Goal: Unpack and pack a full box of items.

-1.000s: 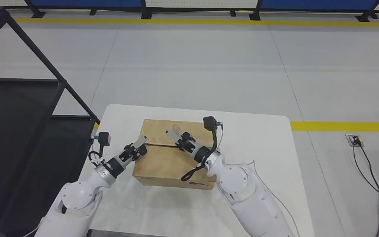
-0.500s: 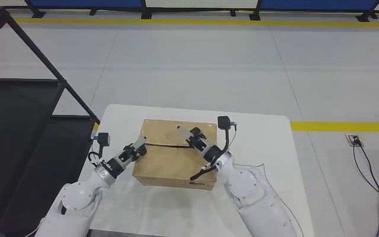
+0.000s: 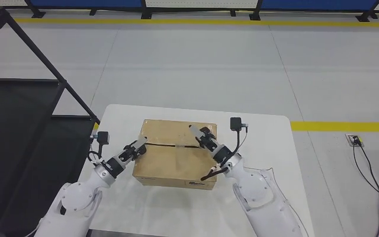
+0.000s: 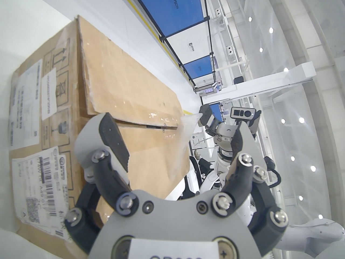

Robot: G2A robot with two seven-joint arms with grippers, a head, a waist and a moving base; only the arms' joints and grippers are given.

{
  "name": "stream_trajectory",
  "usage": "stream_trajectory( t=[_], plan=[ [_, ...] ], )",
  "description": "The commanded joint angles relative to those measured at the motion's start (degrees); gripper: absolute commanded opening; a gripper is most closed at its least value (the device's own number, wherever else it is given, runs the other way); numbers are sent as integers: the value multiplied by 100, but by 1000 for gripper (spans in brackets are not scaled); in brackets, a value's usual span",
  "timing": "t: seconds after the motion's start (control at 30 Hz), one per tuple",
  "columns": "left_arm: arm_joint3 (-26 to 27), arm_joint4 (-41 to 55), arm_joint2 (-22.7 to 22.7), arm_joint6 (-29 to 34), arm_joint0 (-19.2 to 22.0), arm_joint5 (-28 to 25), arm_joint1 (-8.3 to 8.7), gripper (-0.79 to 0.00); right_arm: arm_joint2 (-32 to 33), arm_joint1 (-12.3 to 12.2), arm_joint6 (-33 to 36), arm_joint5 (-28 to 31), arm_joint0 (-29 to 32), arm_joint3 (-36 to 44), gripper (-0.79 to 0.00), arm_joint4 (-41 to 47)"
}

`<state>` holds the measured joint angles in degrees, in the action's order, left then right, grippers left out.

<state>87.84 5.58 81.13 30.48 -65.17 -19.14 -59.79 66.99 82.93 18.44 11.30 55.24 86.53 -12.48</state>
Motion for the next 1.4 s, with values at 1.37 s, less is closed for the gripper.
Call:
stream_trajectory(
  t=[1.37],
  plan=[
    [1357, -5329, -137, -2314, -1014, -187, -90, 0, -479, -116, 3157, 1004, -1516, -2002, 0, 1552]
  ],
)
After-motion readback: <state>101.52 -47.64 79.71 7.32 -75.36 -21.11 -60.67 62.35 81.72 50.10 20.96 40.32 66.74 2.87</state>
